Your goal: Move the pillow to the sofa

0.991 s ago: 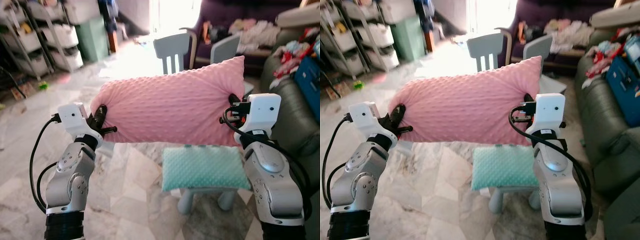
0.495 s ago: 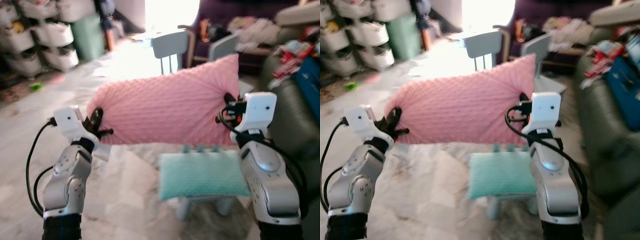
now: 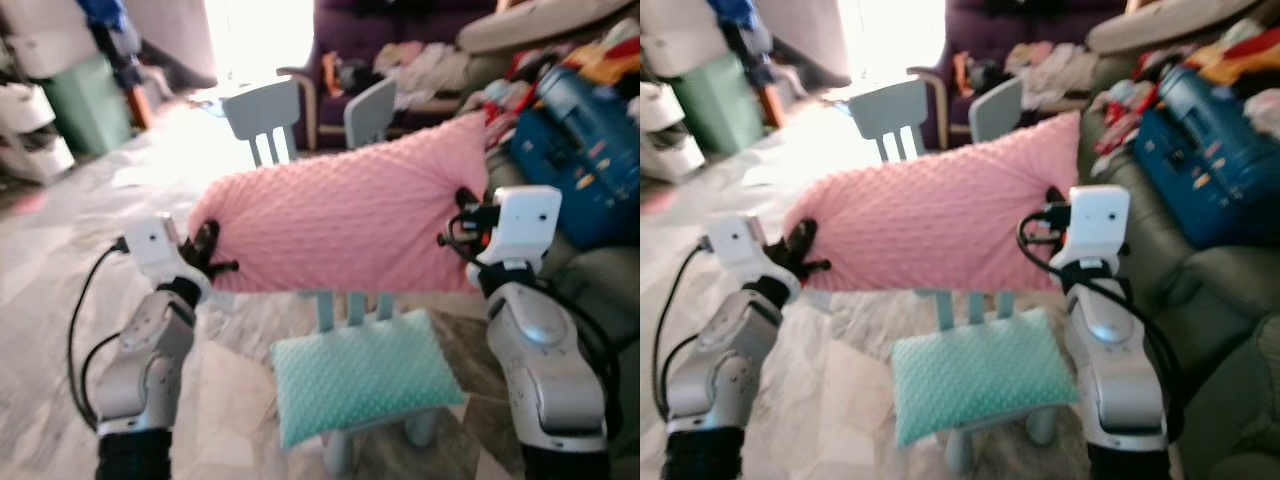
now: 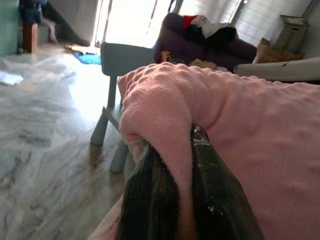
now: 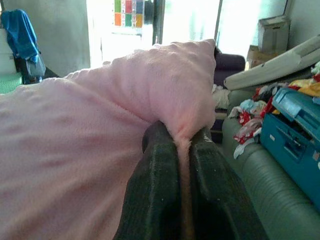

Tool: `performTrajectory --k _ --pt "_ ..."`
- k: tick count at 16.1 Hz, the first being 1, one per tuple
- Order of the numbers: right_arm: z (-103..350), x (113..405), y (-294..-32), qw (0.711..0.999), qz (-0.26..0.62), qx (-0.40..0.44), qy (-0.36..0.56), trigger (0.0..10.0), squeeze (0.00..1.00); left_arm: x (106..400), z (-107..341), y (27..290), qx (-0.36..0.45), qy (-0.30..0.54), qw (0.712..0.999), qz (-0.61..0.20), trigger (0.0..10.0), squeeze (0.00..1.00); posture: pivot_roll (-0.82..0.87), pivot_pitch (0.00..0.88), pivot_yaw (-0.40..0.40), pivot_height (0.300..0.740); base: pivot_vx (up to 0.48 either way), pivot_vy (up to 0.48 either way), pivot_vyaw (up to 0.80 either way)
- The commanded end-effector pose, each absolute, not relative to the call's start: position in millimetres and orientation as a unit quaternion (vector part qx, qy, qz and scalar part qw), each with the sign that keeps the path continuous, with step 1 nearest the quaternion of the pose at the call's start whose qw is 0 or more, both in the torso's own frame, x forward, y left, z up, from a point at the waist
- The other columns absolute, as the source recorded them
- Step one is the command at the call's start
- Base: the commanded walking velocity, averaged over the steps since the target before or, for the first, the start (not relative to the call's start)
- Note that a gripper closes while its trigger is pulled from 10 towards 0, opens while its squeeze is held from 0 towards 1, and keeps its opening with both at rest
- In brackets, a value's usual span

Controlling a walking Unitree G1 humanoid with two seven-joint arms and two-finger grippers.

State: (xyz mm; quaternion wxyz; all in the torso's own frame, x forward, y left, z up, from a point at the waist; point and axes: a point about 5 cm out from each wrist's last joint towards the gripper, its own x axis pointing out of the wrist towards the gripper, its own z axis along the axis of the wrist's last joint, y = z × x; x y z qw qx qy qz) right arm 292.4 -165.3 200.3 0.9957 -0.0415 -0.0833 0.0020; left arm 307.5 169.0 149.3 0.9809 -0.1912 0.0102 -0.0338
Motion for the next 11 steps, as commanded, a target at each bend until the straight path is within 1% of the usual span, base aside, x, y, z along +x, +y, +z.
performTrajectory --k 1,6,11 --pt "208.3 291.4 -165.0 0.994 0.001 -0.041 -0.101 10.0 0.00 307.8 155.7 174.3 -0.188 -0.001 0.982 -0.024 10.0 0.00 -0.18 0.000 0.023 0.740 0.000 0.000 0.00" --pt "208.4 291.1 -164.7 0.994 0.004 -0.042 -0.100 10.0 0.00 312.4 160.2 172.6 -0.200 0.015 0.979 -0.021 10.0 0.00 -0.18 0.000 0.018 0.740 0.000 0.000 0.00" --pt "207.5 290.8 -164.2 0.994 0.007 -0.042 -0.097 10.0 0.00 310.9 159.6 173.7 -0.205 0.013 0.978 -0.027 10.0 0.00 -0.18 0.000 0.017 0.740 0.000 0.000 0.00"
